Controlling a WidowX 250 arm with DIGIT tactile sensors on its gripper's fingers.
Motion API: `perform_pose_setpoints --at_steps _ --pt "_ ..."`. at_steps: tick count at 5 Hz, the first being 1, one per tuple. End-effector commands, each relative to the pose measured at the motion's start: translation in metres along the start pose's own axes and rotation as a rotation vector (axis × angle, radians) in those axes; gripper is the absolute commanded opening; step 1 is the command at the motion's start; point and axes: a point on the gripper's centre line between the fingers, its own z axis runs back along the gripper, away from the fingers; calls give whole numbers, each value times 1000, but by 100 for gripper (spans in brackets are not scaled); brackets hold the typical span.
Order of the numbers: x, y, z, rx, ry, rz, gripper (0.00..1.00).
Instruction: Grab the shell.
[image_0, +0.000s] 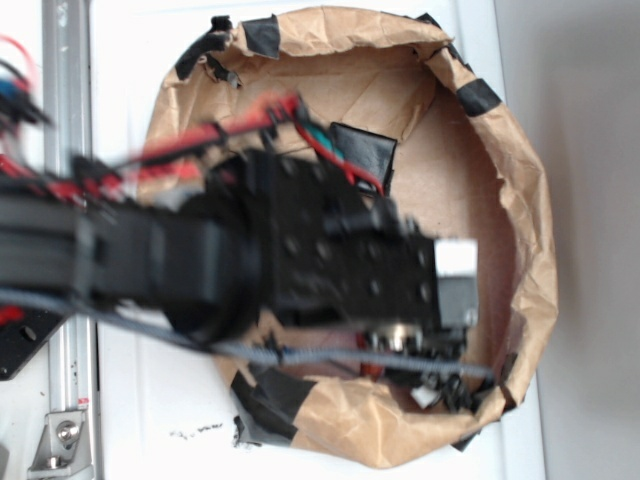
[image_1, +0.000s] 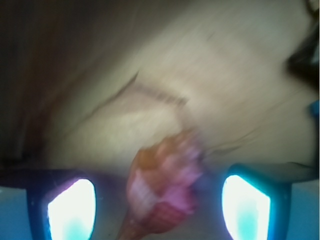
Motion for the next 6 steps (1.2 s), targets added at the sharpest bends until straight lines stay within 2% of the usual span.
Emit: perform_pose_setpoints --at_steps 1,2,3,4,5,6 --pt "3 -4 3 14 -96 -63 0" --pt "12 6 38 -67 -169 -97 0" --pt "27 24 92 -143 -321 -182 0" --pt "37 45 149 -131 -411 -230 0" --pt "46 47 199 -20 -344 -392 0" --pt "44 40 195 100 -246 -440 0"
